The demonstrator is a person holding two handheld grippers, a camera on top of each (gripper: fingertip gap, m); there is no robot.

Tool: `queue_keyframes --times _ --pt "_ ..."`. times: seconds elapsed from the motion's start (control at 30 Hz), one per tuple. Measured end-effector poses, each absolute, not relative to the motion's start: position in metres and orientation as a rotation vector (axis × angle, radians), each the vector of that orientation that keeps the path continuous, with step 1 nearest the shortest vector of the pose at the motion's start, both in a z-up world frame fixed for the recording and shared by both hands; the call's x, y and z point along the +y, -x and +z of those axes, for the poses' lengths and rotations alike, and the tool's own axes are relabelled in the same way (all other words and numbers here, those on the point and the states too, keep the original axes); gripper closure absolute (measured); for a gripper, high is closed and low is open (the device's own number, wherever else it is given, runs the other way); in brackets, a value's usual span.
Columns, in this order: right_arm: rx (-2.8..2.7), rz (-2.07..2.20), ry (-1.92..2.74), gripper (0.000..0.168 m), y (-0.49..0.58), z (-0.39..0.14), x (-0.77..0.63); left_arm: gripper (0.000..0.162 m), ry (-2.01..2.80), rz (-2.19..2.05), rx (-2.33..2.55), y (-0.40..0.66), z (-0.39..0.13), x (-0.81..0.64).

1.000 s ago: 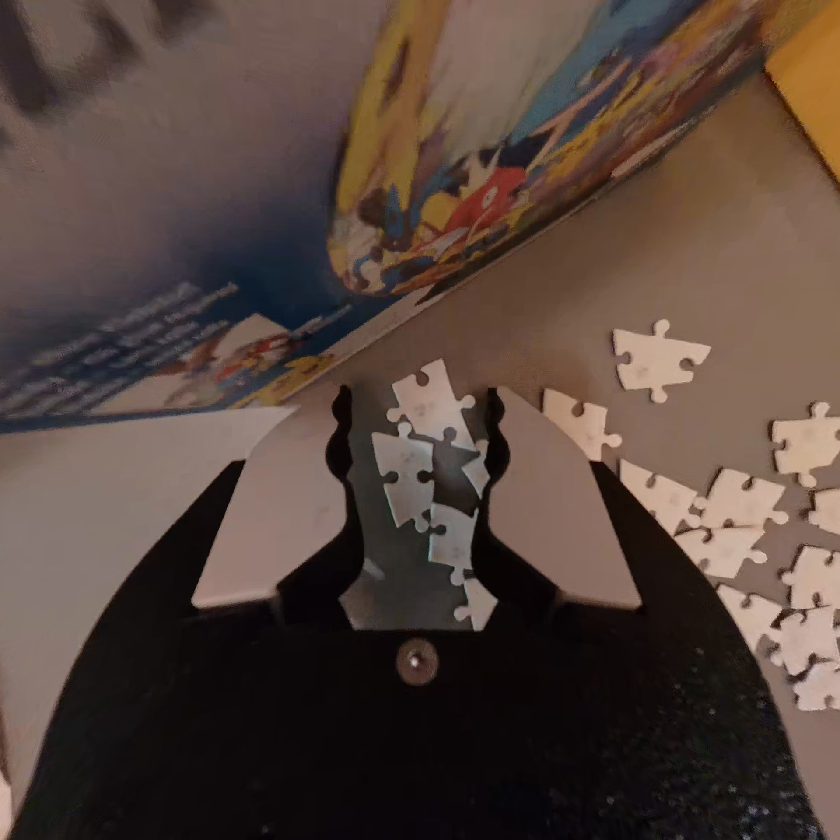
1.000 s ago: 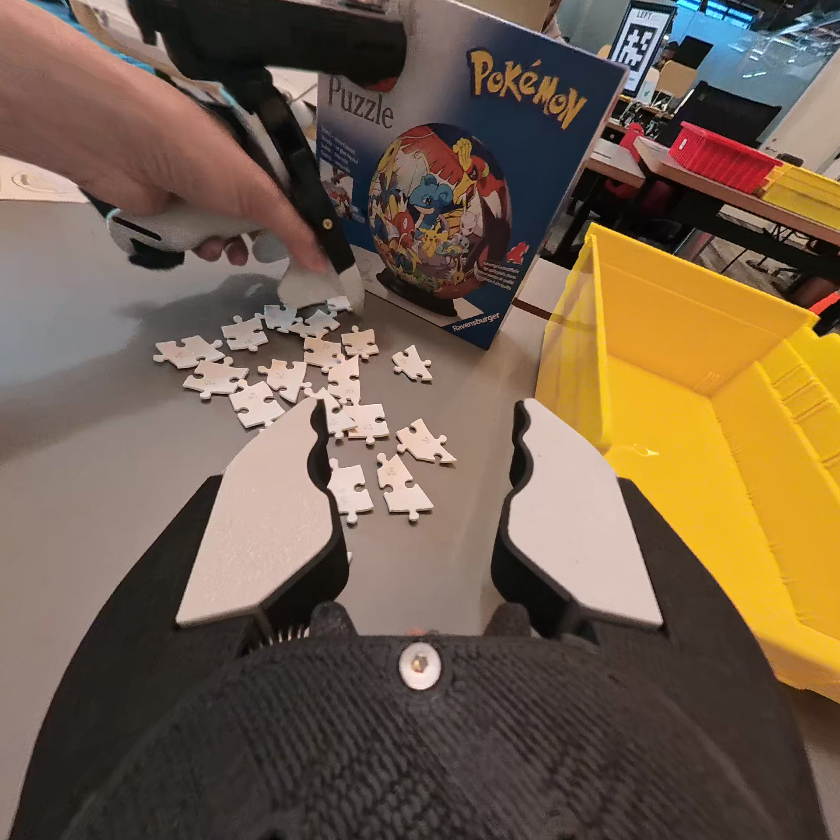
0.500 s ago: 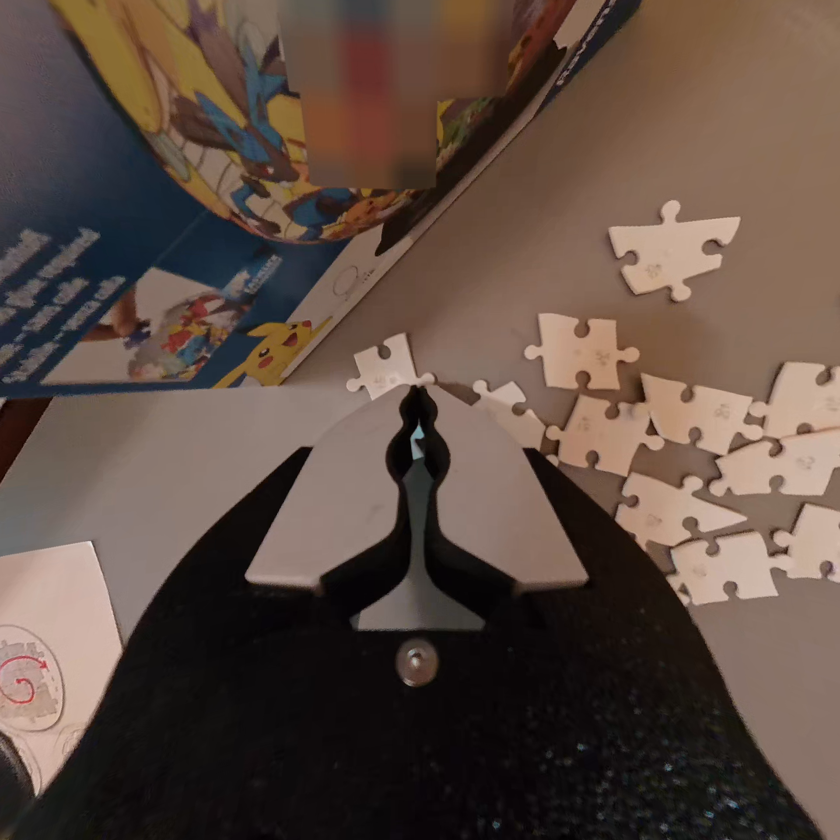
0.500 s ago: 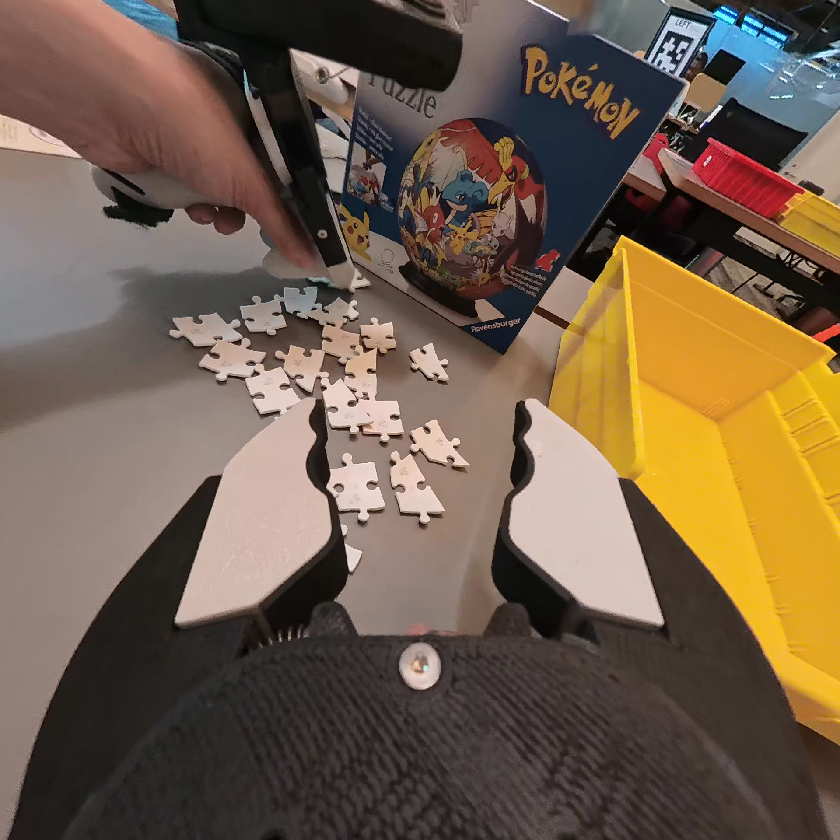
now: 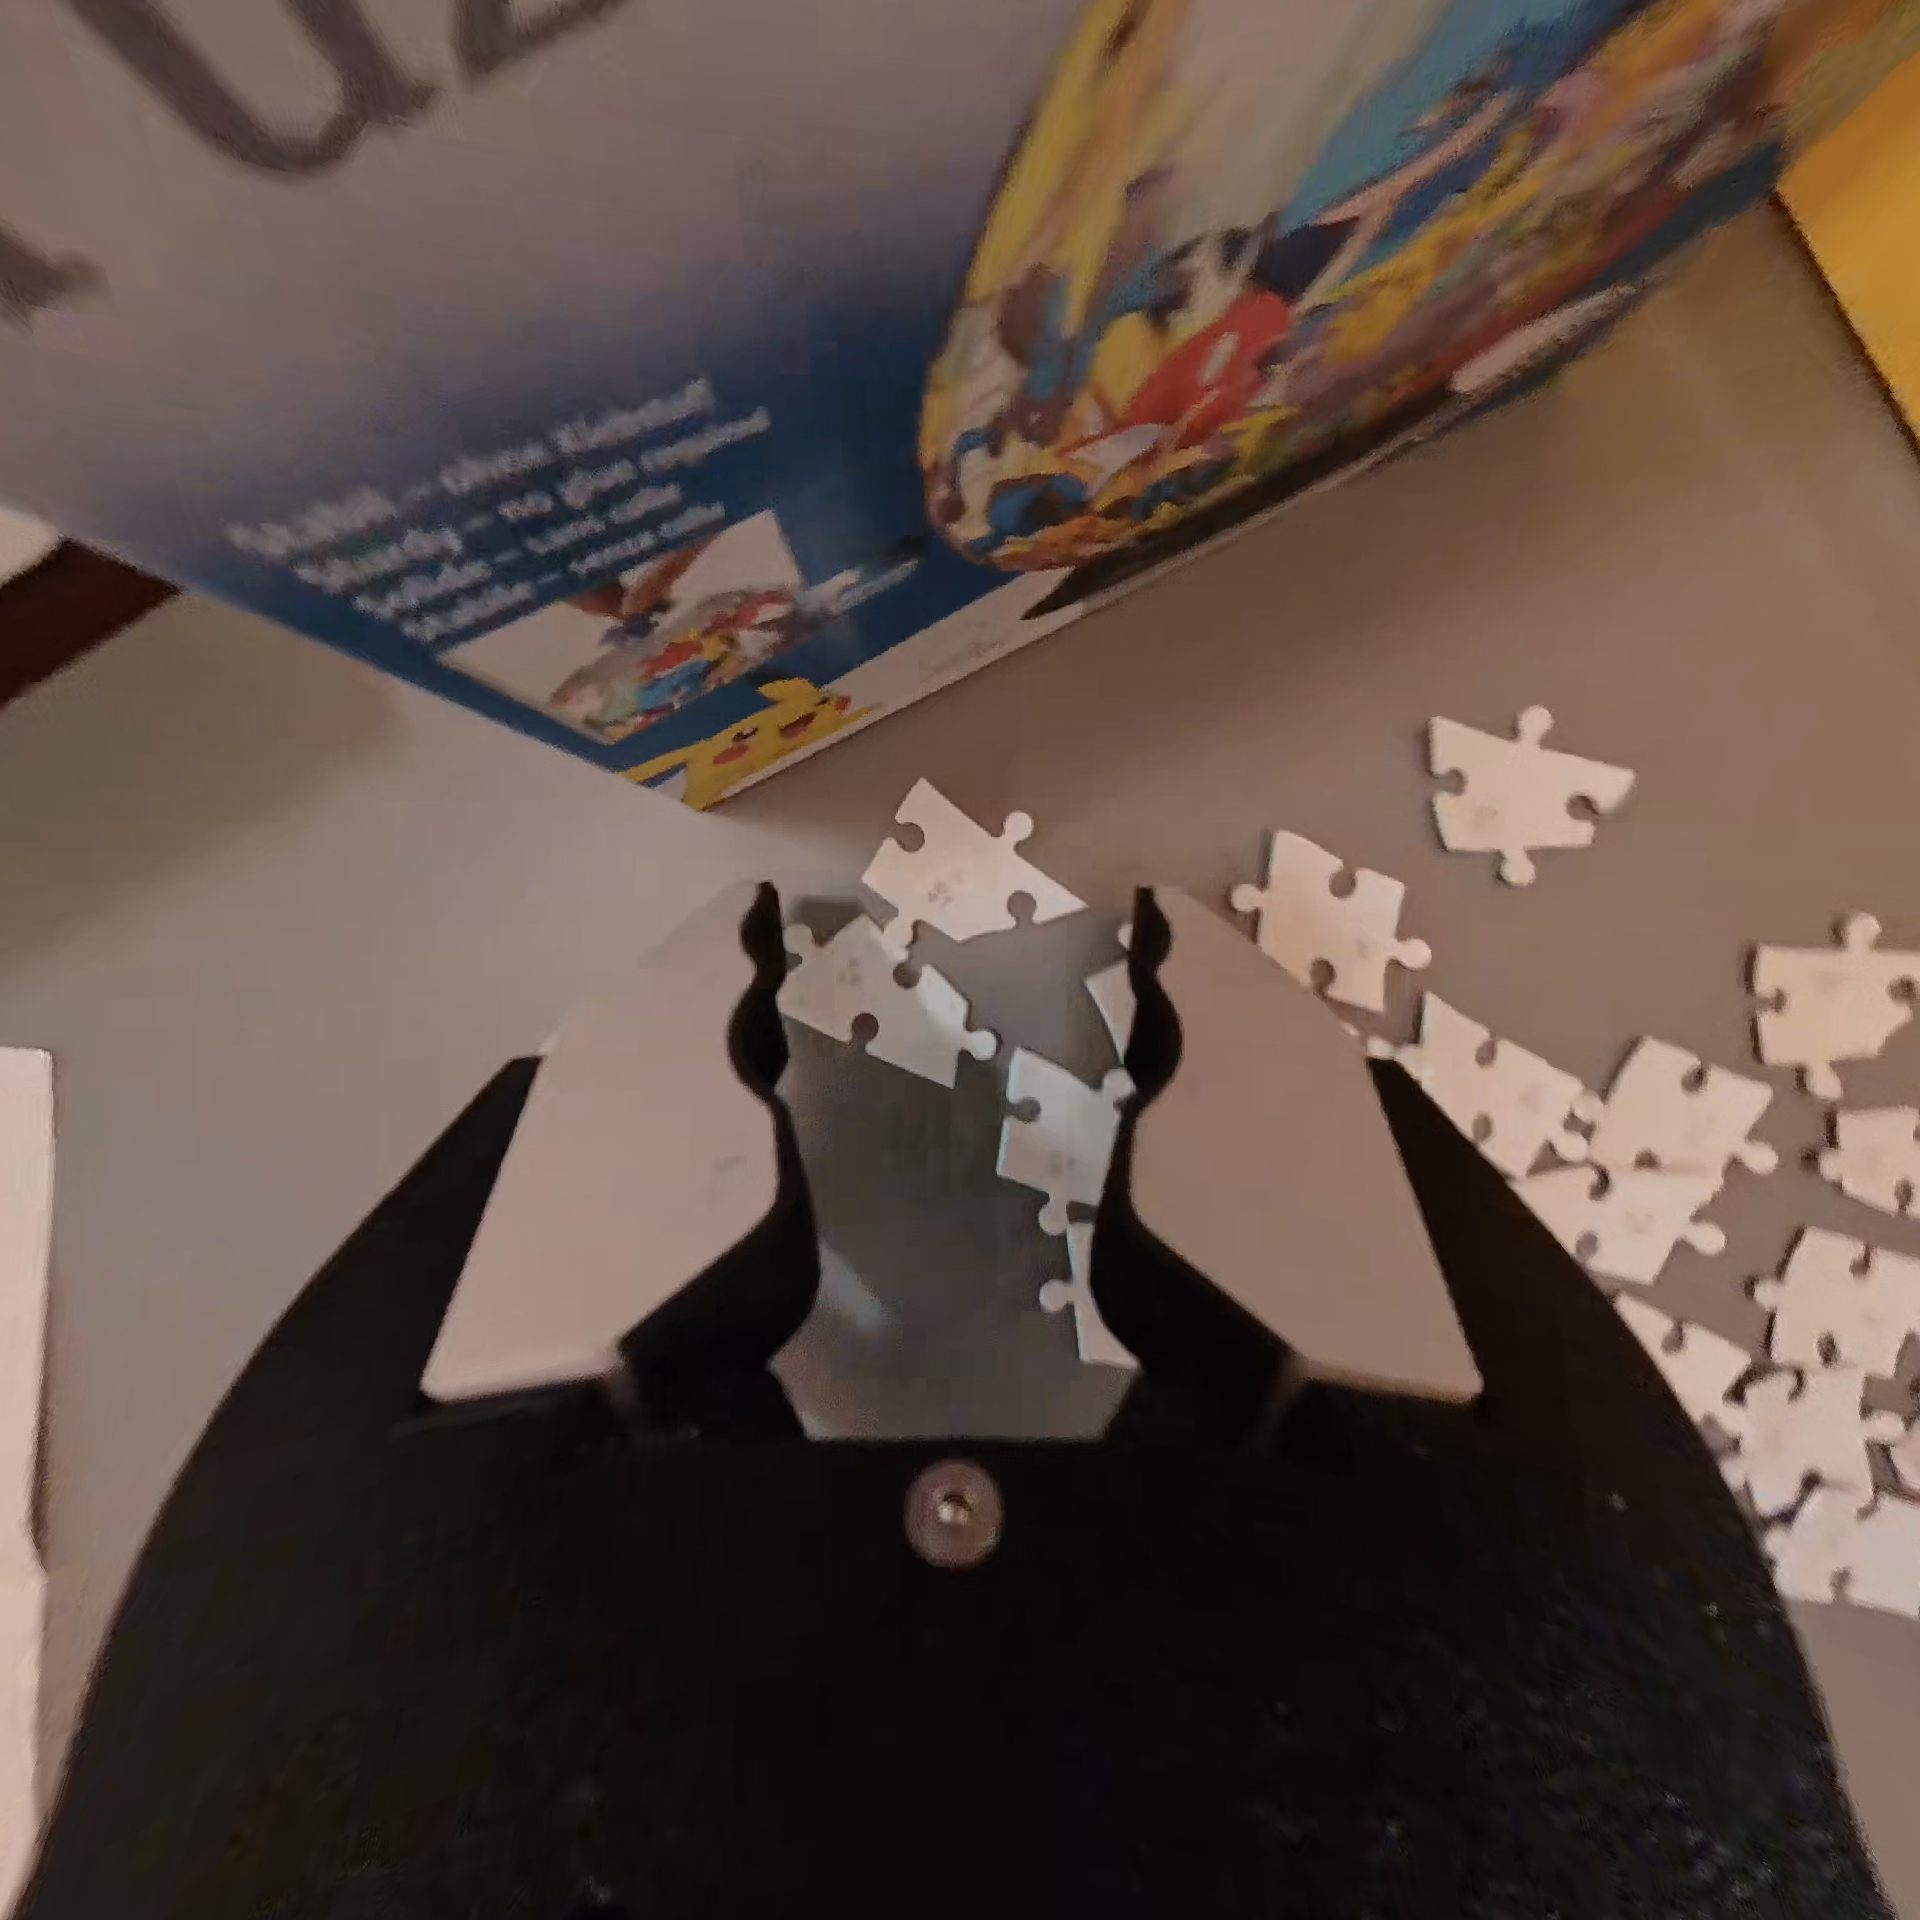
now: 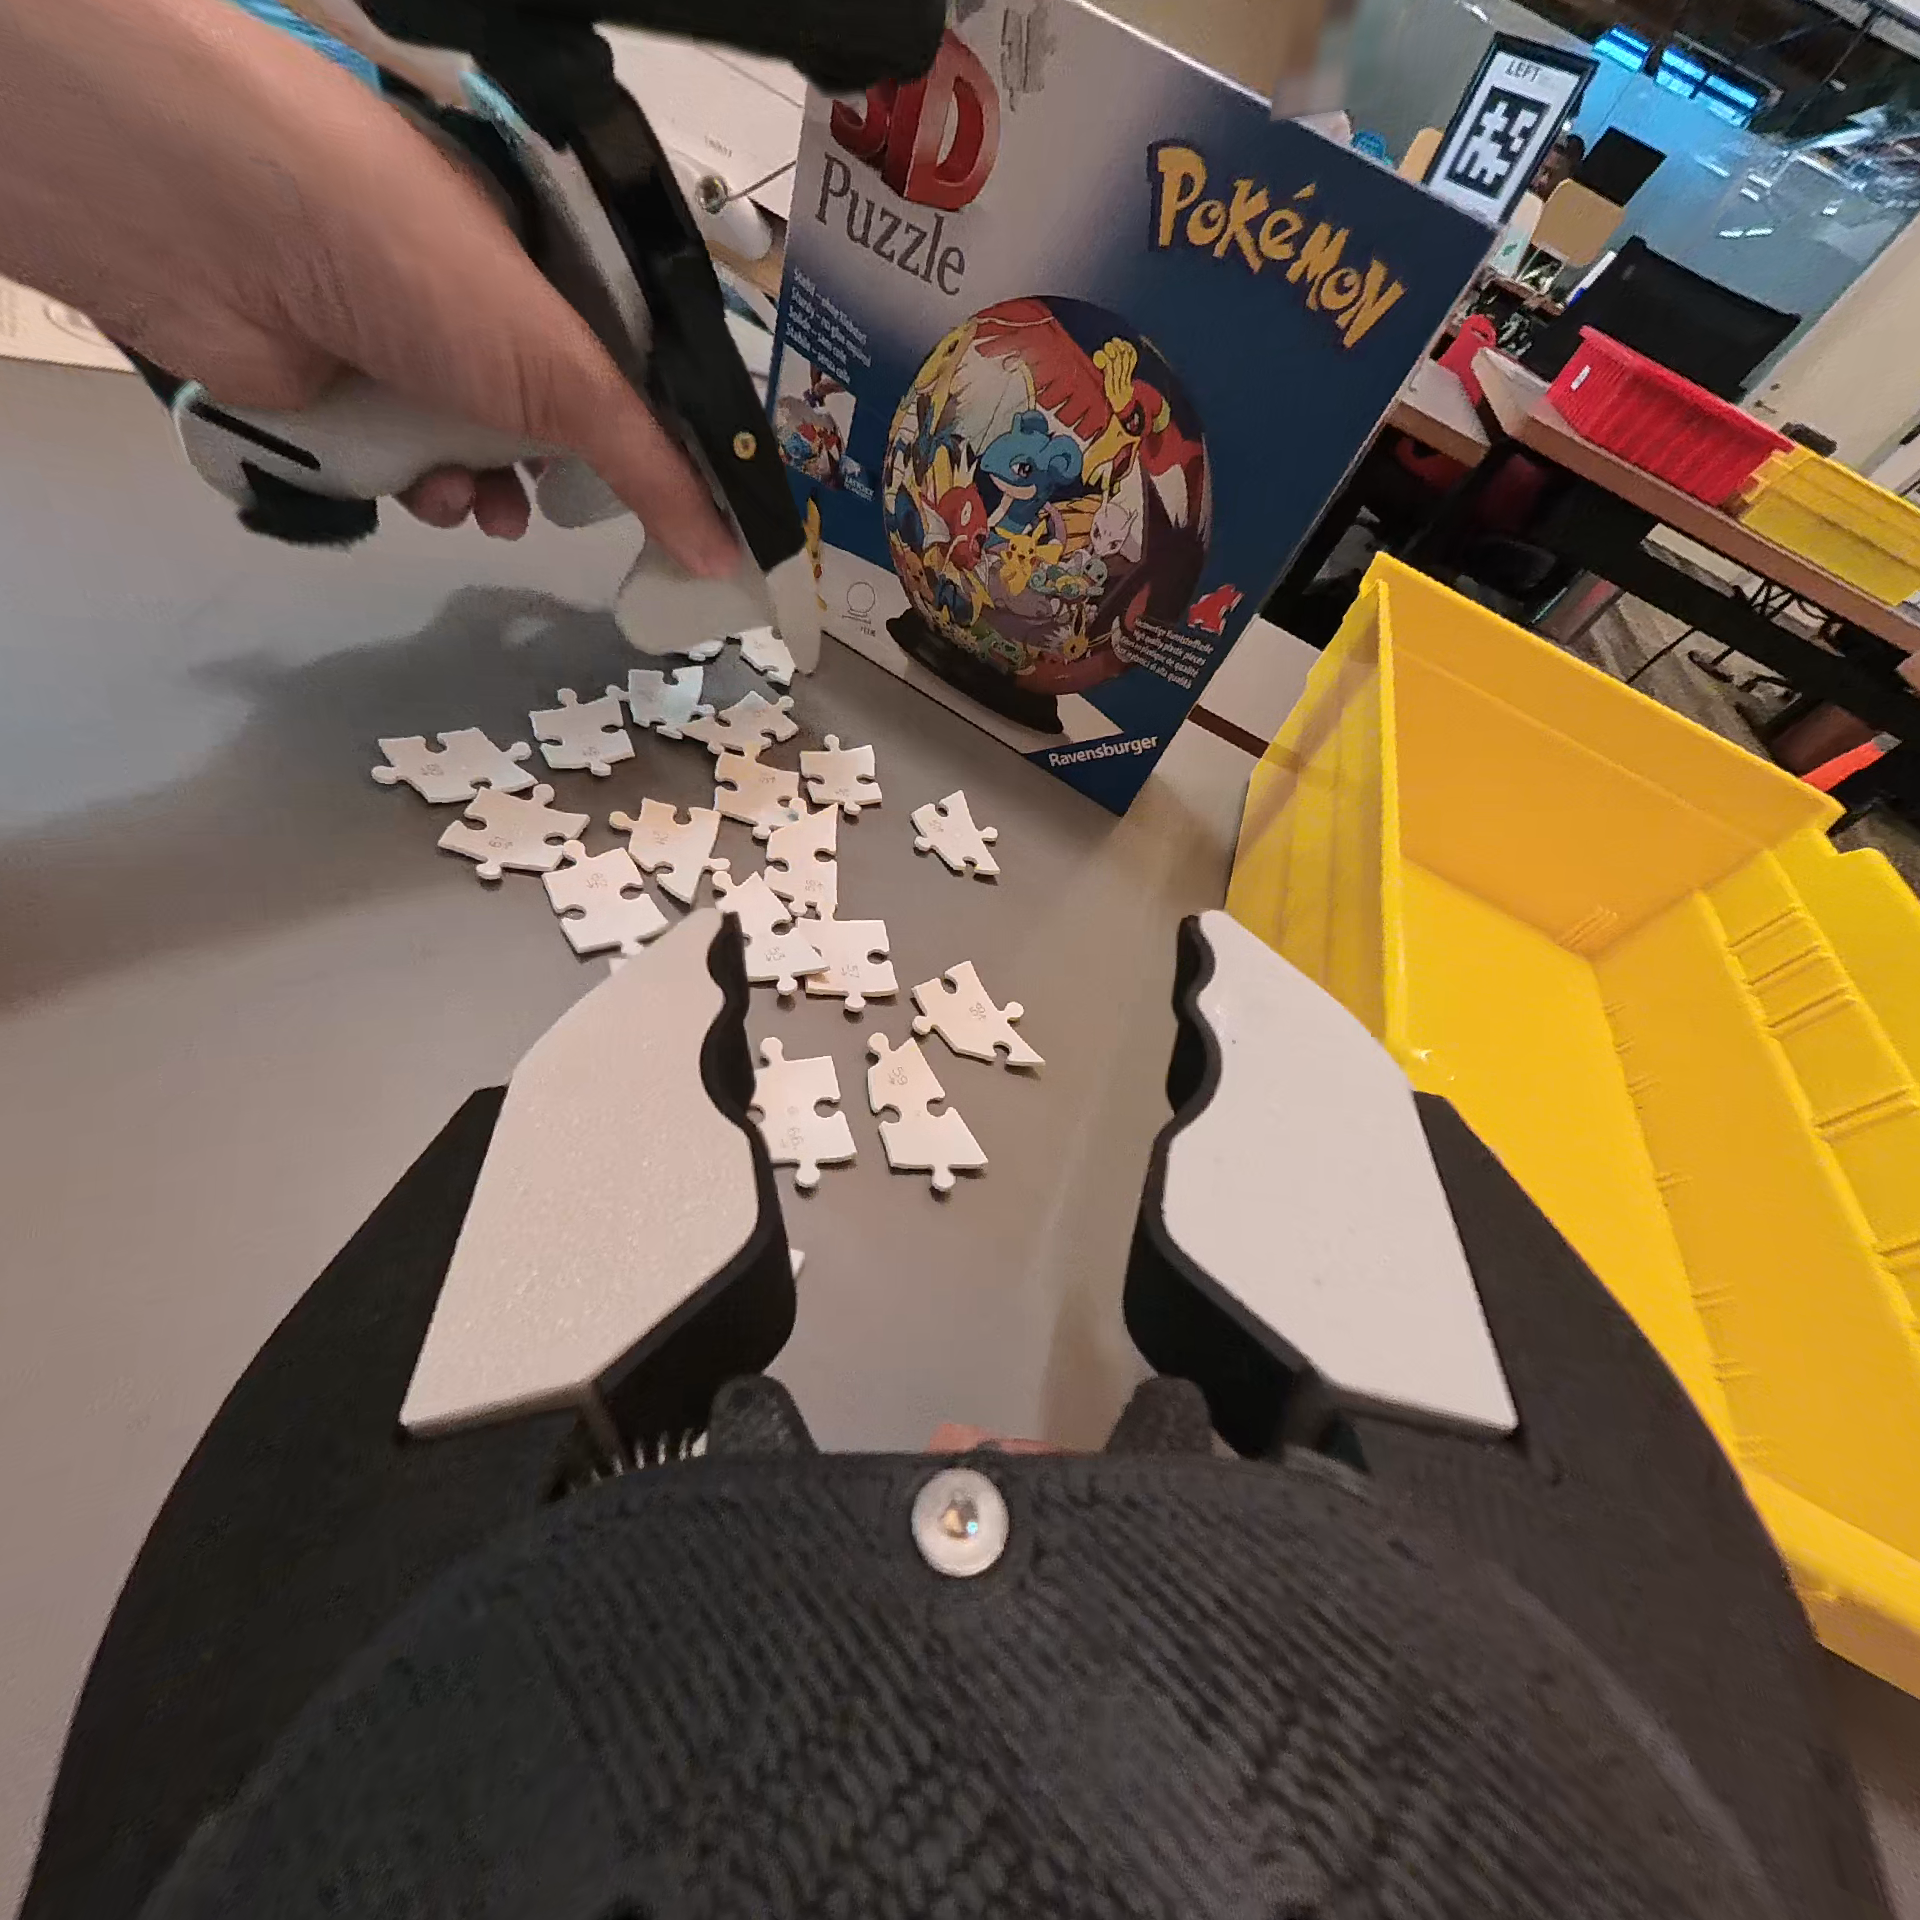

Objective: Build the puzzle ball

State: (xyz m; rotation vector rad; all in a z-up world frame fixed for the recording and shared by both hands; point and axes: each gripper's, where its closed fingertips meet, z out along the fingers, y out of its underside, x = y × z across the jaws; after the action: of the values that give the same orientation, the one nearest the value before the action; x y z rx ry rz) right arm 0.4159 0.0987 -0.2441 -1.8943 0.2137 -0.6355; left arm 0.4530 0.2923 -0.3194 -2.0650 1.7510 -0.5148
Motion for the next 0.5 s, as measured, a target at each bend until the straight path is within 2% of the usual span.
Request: queue_keyframes --times 0.03,0.2,0.33,0.5 --pt "0.216 -0.643 1.893 0.089 -0.417 -0.243 0.097 0.098 2.076 -0.501 1.735 -0.454 -0.323 0.294" --pt "0.233 -0.625 1.866 0.089 -0.418 -0.239 0.095 0.108 2.048 -0.409 1.747 -0.458 -0.332 0.3" --pt "0.224 -0.624 1.874 0.09 -0.417 -0.241 0.096 0.133 2.053 -0.453 1.809 -0.457 -0.332 0.29" --pt "0.213 -0.631 1.884 0.09 -0.416 -0.241 0.097 0.133 2.014 -0.473 1.826 -0.456 -0.332 0.29"
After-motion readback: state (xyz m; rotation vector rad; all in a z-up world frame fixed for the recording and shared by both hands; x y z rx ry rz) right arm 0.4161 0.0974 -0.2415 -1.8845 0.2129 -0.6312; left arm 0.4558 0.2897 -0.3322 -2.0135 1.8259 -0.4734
